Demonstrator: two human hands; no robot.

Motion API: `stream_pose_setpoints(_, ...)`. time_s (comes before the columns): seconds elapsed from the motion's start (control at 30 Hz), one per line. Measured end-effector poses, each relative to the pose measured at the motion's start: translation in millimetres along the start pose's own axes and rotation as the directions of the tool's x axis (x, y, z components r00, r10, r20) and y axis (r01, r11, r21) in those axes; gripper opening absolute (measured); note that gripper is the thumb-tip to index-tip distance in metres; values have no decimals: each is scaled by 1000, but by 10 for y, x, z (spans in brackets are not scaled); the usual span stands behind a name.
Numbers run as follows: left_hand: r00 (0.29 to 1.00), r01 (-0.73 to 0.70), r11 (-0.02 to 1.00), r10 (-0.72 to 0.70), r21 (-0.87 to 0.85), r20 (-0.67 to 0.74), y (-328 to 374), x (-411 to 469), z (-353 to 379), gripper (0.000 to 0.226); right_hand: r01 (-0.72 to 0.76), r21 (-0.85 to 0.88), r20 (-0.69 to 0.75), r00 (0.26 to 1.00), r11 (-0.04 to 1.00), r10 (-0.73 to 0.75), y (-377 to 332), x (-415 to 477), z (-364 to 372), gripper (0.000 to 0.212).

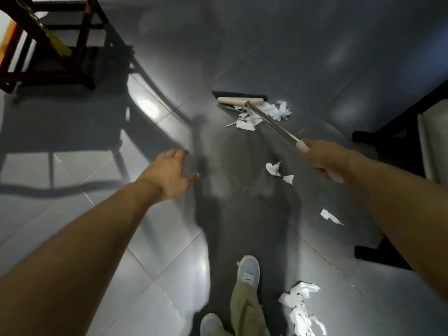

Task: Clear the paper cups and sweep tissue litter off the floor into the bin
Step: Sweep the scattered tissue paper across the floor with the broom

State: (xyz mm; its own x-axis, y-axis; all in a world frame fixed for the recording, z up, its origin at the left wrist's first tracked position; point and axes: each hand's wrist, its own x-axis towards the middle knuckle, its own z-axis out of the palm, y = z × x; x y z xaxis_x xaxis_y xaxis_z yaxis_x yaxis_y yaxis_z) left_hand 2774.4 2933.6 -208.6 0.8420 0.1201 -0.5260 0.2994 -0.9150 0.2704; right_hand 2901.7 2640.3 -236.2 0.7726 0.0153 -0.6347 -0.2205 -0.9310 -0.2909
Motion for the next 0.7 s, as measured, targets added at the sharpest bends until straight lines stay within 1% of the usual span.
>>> stream_pose_setpoints(0.07,1000,-22,1000,22,6,20,9,-194,110,69,-50,96,31,998,994,47,252,-286,115,34)
stream_pose_setpoints(0.13,999,-41,999,40,21,33,8,-350,196,69,-60,111,45,997,992,55,451,-565,212,36)
stream_pose_setpoints(0.17,998,-45,999,44,21,37,6,-415,235,69,-66,166,40,997,984,61,527,-705,248,35)
stream_pose_setpoints(0.2,998,-48,999,48,20,36,7,-473,270,69,-81,253,34,997,964,75,579,-841,274,35)
stream_pose_setpoints(0.3,997,-76,997,75,23,24,58,-606,327,69,-103,462,39,995,881,96,671,-1140,352,46)
stream_pose_setpoints(0.37,996,-91,996,91,24,20,99,-650,333,68,-107,553,39,994,826,103,669,-1229,405,51)
stream_pose_setpoints(0.47,997,-79,996,79,30,16,109,-637,292,68,-93,649,5,993,755,118,555,-1200,440,51)
stream_pose_setpoints(0.53,998,-60,998,60,35,8,93,-597,260,69,-64,679,-35,992,731,120,437,-1066,399,53)
stream_pose_setpoints(0.57,999,-51,998,51,36,4,86,-576,249,69,-44,675,-65,991,737,118,377,-970,356,54)
stream_pose_setpoints(0.7,1000,-24,999,24,39,-6,76,-492,201,66,-18,541,-181,974,841,137,240,-399,75,52)
